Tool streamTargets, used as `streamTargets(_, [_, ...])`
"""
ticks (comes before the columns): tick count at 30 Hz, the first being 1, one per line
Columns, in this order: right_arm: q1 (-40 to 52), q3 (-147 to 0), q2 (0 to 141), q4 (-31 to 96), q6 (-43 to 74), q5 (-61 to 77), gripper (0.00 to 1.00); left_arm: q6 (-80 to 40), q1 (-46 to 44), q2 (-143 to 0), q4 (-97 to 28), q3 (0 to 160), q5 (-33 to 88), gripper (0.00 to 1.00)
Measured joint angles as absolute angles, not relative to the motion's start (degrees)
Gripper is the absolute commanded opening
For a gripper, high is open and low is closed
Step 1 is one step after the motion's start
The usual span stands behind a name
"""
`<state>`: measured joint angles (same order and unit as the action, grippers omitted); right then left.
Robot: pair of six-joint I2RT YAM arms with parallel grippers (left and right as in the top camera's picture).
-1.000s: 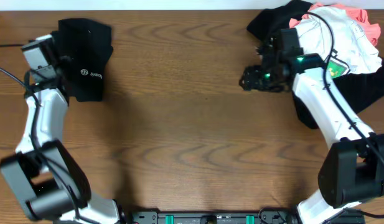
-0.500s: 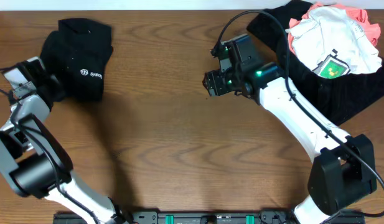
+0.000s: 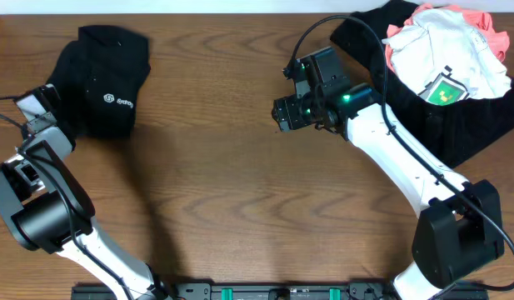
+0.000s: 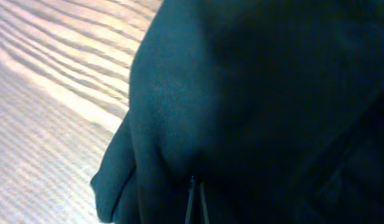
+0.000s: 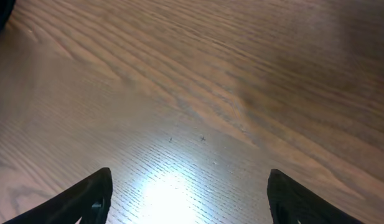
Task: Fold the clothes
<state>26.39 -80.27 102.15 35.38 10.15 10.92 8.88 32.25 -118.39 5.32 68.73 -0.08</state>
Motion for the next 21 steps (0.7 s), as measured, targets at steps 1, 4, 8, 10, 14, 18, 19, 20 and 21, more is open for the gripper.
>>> streamTargets(1, [26.37, -80.27, 102.15, 35.38, 10.15, 10.92, 0.79, 8.86, 32.25, -118.39, 5.41, 68.73, -0.51, 0.06])
streamTargets(4, [26.37, -80.27, 102.15, 35.4, 10.15, 10.87, 0.81, 8.86, 32.25, -118.17, 5.32, 68.73, -1.52, 0.06])
streamTargets(8, [26.37, -80.27, 102.15, 35.4, 10.09, 10.87, 0.82, 8.84, 32.53, -115.66, 3.07, 68.71, 0.25, 0.06])
streamTargets(10, [26.37, -80.27, 102.15, 35.4, 10.07, 10.87, 0.83, 8.84, 32.8, -112.64, 0.36, 68.69, 3.55, 0.06])
streamTargets(14, [26.37, -80.27, 102.15, 35.42, 10.07, 10.87, 0.84, 8.34, 32.88, -105.82, -7.09, 68.75, 10.94, 0.06])
streamTargets(18, [26.39, -80.27, 102.15, 35.4, 10.04, 10.9, 0.86, 7.66, 32.05, -104.14, -13.78, 68.77, 14.5, 0.06])
streamTargets(19, [26.37, -80.27, 102.15, 35.38, 10.04, 10.87, 0.86, 7.53, 31.66, -104.81, -14.7, 68.77, 14.94, 0.06])
streamTargets(20, [26.39, -80.27, 102.15, 35.4, 10.04, 10.87, 0.86, 7.53, 31.18, -105.78, -15.09, 68.77, 15.2, 0.06])
streamTargets(21, [26.37, -80.27, 102.15, 35.4, 10.04, 10.87, 0.86, 7.51, 30.74, -106.61, -15.09, 68.75, 15.4, 0.06])
